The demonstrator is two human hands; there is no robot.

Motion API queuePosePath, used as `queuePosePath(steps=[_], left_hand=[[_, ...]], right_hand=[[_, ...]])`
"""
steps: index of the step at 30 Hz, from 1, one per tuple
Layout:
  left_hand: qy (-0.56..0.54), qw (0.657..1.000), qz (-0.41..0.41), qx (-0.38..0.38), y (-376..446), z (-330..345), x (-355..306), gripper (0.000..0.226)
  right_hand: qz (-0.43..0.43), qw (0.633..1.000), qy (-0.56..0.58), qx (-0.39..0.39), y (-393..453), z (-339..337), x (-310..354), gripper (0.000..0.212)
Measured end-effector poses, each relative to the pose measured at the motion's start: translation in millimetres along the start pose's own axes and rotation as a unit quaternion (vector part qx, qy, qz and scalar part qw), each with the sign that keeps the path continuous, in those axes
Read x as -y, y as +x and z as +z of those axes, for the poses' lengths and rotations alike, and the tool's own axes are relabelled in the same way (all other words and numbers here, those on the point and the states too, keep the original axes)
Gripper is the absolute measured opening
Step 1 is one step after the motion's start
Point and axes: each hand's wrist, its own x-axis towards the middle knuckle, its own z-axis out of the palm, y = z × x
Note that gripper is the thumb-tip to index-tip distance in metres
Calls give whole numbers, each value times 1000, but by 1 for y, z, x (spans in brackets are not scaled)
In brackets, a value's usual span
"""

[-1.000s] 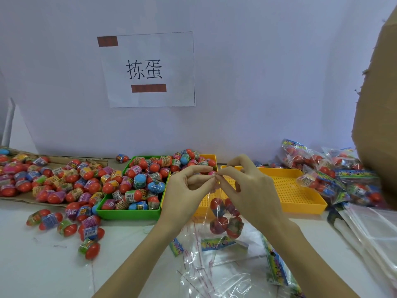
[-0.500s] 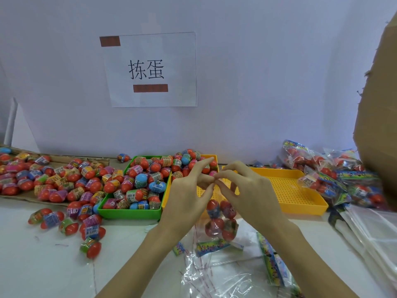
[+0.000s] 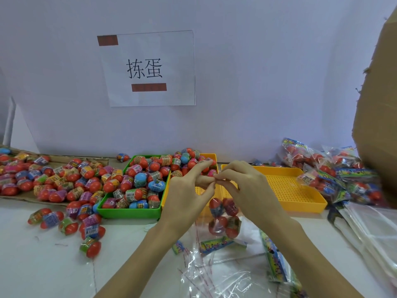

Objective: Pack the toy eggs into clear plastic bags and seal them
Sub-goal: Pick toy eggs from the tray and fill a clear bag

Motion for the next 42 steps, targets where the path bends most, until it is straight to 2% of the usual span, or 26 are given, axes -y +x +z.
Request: queuePosePath(steps=[5,8,18,25,30,33,37,39,42], left_hand=[[17,1000,19,4,-1,0,-1,57],[4,1000,8,4,0,-1,-2,56],[-76,995,-64,-10,1,1,-4,44],[-85,993,-77,1,2,-4,2,43],[-59,997,-45,14,3,-4,0,40],[-69,996,-51,0,3,-3,-2,37],[-111,987,-111,-30,7,-8,3,37],[-164,970,-168,-60,11,-14,9,33],[-273,927,-242,-93,15,-20,15,28]], right_hand=[[0,999,42,19,2,-3,-6,9],[-1,1000,21,18,1,-3,-4,10],[18,998,-12,-52,-2,4,15,9],[-32,999,-7,0,0,1,5,9],[-34,999,-18,-10,0,-2,4,9],[3,999,2,-46,0,1,9,11],[152,978,74,-125,2,-5,1,12],[226,954,98,-172,3,-18,-21,9],[294,925,97,-220,-1,-32,-48,6]])
